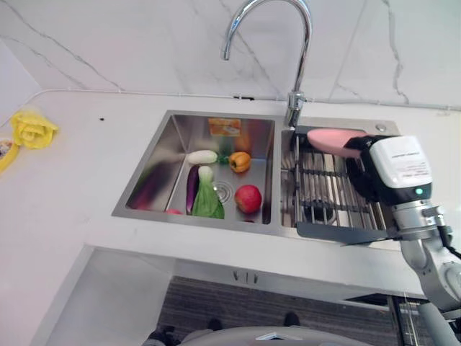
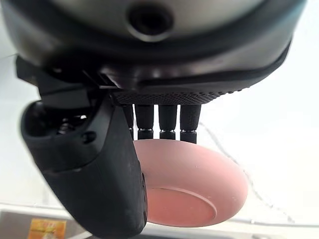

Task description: Place the dishes in the dishwasher.

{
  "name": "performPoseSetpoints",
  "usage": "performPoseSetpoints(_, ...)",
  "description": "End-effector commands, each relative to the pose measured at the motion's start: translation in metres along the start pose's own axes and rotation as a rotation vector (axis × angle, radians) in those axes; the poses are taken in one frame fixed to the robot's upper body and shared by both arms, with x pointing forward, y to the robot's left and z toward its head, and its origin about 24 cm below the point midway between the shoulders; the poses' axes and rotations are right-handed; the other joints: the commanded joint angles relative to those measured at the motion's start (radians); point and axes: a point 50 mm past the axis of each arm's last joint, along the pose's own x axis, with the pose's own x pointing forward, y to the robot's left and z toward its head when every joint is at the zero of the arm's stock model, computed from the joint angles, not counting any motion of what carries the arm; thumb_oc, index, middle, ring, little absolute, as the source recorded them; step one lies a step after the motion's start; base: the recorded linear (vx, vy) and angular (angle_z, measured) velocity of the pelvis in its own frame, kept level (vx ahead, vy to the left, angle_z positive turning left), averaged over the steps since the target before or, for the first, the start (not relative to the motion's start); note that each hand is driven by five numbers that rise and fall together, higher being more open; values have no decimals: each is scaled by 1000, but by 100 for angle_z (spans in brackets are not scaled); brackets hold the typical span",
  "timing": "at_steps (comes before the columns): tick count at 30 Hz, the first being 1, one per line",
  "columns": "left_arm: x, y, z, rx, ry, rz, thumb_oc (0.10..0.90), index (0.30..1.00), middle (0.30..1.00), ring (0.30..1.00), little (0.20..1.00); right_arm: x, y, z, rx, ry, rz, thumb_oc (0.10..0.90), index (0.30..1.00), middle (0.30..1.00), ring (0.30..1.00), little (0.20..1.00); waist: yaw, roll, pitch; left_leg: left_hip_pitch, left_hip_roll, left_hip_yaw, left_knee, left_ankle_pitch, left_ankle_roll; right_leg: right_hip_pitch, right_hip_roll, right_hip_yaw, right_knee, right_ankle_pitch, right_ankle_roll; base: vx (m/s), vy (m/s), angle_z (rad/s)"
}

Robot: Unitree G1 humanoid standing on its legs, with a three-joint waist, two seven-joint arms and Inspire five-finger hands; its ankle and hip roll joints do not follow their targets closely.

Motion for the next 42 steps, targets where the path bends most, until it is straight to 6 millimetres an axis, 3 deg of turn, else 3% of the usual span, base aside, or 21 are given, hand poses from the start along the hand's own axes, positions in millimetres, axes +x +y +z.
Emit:
performPoseSetpoints(1,4,7,28,-12,-62,-4,800,900,900,900,900,40,-65,-15,-168,-35,-323,400,300,300,300,300,9,-58,28,13,-12,9,9,-112,3,-108,-132,-35,65,97,112,-177,105,-22)
performPoseSetpoints(5,6,23,24,-44,-23,40,800,900,900,900,900,43,-66,-20,-148,21,-356,400,300,300,300,300,10,-70,64,1,27,115,9,-103,-10,-182,-135,-96,25,211,114,-163,18,-99)
performPoseSetpoints(8,6,31,19,-42,6,67,800,900,900,900,900,39,-65,-26,-162,53,-353,400,300,300,300,300,7,-67,78,-21,58,150,9,-82,-11,-171,-148,-101,41,178,114,-186,-12,-97)
performPoseSetpoints(12,7,38,17,-64,17,89,800,900,900,900,900,40,-63,-29,-167,66,-344,400,300,300,300,300,38,-64,81,-58,92,186,9,-72,-11,-101,-187,-133,106,112,114,-219,-60,-44)
performPoseSetpoints(13,6,38,16,-91,22,89,800,900,900,900,900,39,-58,-33,-173,86,-316,400,300,300,300,300,60,-70,70,-98,107,209,14,-47,-9,-44,-220,-146,155,95,110,-400,-210,-72)
performPoseSetpoints(15,6,39,11,-116,37,96,800,900,900,900,900,36,-49,-38,-187,118,-262,400,300,300,300,300,97,-96,38,-139,124,222,20,-21,-21,21,-239,-135,159,97,112,-213,-271,-55)
performPoseSetpoints(17,6,36,9,-123,41,88,800,900,900,900,900,28,-44,-40,-198,139,-225,400,300,300,300,300,96,-121,18,-135,129,225,22,-12,-32,9,-217,-89,130,95,114,17,-271,-76)
performPoseSetpoints(19,5,33,5,-144,53,84,800,900,900,900,900,23,-38,-38,-176,144,-204,400,300,300,300,300,101,-130,1,-135,162,241,47,3,-61,11,-174,-111,55,85,114,15,-367,-72)
performPoseSetpoints(21,5,30,5,-145,51,76,800,900,900,900,900,22,-39,-39,-184,136,-191,400,300,300,300,300,94,-120,-1,-127,172,242,40,12,-72,22,-152,-123,29,60,114,18,-243,-68)
performPoseSetpoints(22,4,24,0,-153,67,67,800,900,900,900,900,20,-39,-39,-187,131,-179,400,300,300,300,300,82,-103,0,-117,190,244,32,27,-84,30,-119,-126,5,-6,109,18,-263,-24)
performPoseSetpoints(25,3,12,-5,-140,85,37,800,900,900,900,900,21,-38,-41,-198,121,-171,400,300,300,300,300,66,-73,17,-99,209,230,26,41,-96,27,-78,-106,4,-62,91,-10,-167,-9)
performPoseSetpoints(27,2,7,-6,-134,91,25,800,900,900,900,900,22,-39,-42,-208,119,-177,400,300,300,300,300,62,-64,28,-104,214,231,34,57,-91,17,-70,-105,4,-56,79,-90,-78,-43)
performPoseSetpoints(28,1,-3,-7,-117,94,-1,800,900,900,900,900,25,-38,-46,-209,130,-188,400,300,300,300,300,61,-50,38,-104,201,159,39,43,-95,6,-59,-80,4,-65,70,-95,-47,-47)
performPoseSetpoints(29,1,-3,-6,-117,93,-1,800,900,900,900,900,25,-38,-46,-209,129,-189,400,300,300,300,300,60,-49,39,-104,201,157,41,42,-95,7,-59,-82,4,-65,70,-47,-47,-37)
performPoseSetpoints(34,0,-19,8,-95,49,-50,800,900,900,900,900,22,-34,-54,-235,156,-160,400,300,300,300,300,36,-30,40,-124,122,-55,42,-4,-84,-15,-61,-50,4,-46,55,-5,3,-15)
performPoseSetpoints(42,1,-17,11,-61,25,-43,800,900,900,900,900,1,-13,-43,-217,152,-62,400,300,300,300,300,14,-22,13,-87,98,8,9,-13,-65,-27,-94,-43,4,-14,79,30,83,3)
